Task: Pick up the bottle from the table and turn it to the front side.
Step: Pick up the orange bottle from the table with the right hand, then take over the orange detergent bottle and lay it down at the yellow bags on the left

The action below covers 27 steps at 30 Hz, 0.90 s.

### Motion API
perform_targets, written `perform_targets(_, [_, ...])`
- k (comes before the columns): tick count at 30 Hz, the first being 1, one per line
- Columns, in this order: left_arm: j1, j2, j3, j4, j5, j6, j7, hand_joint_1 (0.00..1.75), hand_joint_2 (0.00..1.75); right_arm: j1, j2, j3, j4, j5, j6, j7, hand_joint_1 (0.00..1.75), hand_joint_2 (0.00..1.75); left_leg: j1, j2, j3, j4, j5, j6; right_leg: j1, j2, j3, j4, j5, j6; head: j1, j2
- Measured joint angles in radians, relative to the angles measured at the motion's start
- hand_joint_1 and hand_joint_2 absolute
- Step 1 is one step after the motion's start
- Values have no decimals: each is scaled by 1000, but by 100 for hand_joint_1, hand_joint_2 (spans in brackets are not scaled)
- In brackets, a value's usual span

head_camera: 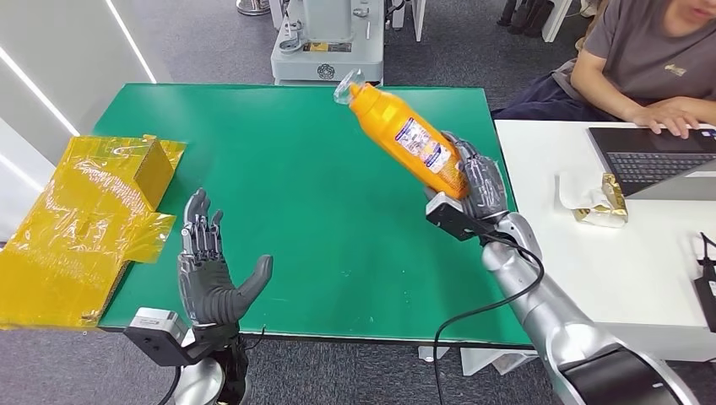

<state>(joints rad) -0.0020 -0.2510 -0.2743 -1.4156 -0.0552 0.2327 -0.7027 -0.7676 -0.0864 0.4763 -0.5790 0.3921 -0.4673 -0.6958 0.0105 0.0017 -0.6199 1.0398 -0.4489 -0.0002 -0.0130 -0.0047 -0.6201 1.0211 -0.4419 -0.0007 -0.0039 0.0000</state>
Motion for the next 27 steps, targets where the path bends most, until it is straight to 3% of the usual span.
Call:
perform_targets(6, [-5,-1,0,-26,0,17,0,0,175,76,11,-15,-125,-44,-153,0,175,175,0,0,0,0,0,0,0,0,0,0,0,0,0,0])
perform_targets(10, [-36,-2,0,-34,-7,-1,0,0,175,124,14,-9,-205,-59,-206,0,175,175,0,0,0,0,0,0,0,0,0,0,0,0,0,0])
perform_targets(16, [-142,-12,-12,7,-67,-36,0,0,175,184,30,27,-302,-32,-214,0,175,175,0,0,0,0,0,0,0,-1,0,0,0,0,0,0])
perform_targets(22, [-278,-31,-33,145,-56,-134,3,0,175,204,55,107,-344,-64,-215,0,175,175,0,0,0,0,0,0,0,0,0,0,0,0,0,0])
perform_targets(27, [-347,-46,-42,240,-40,-181,3,0,175,203,71,179,-352,-93,-215,0,175,175,0,0,0,0,0,0,0,0,0,0,0,0,0,0])
